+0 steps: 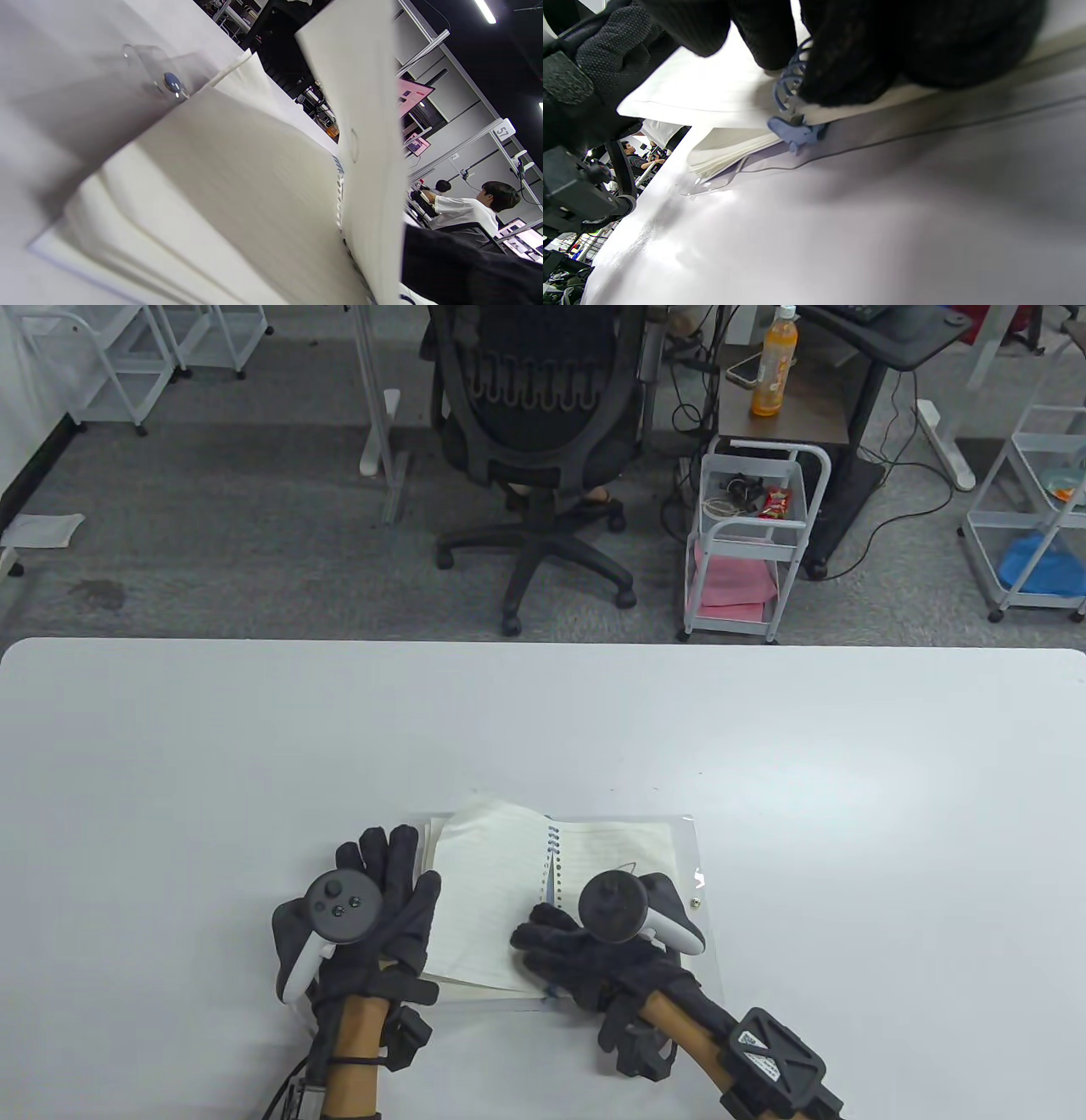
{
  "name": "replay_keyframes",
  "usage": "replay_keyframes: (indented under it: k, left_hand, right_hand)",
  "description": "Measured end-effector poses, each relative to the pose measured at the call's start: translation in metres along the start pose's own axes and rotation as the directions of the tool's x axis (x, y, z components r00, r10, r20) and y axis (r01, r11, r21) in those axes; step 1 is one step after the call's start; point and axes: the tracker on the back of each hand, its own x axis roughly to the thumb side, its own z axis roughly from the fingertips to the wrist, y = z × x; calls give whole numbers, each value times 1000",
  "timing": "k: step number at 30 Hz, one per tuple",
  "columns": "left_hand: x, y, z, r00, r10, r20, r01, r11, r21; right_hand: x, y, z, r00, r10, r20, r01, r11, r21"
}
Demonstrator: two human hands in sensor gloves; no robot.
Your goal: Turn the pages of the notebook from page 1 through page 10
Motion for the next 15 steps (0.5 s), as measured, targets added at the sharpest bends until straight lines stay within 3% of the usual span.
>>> replay_keyframes:
  k: [7, 11, 15]
  left_hand:
    - [2, -5, -2, 1000, -21, 3, 21, 1000, -21]
    - [4, -7, -3, 999, -33, 7, 33, 999, -31]
    - [4, -7, -3, 999, -34, 10, 34, 999, -25]
  right_hand:
    - [-1, -4, 1, 999, -32, 18, 32, 999, 3]
    - [-7, -22, 7, 993, -108, 44, 111, 991, -71]
    - [-25, -46, 15, 993, -117, -10, 113, 976, -187]
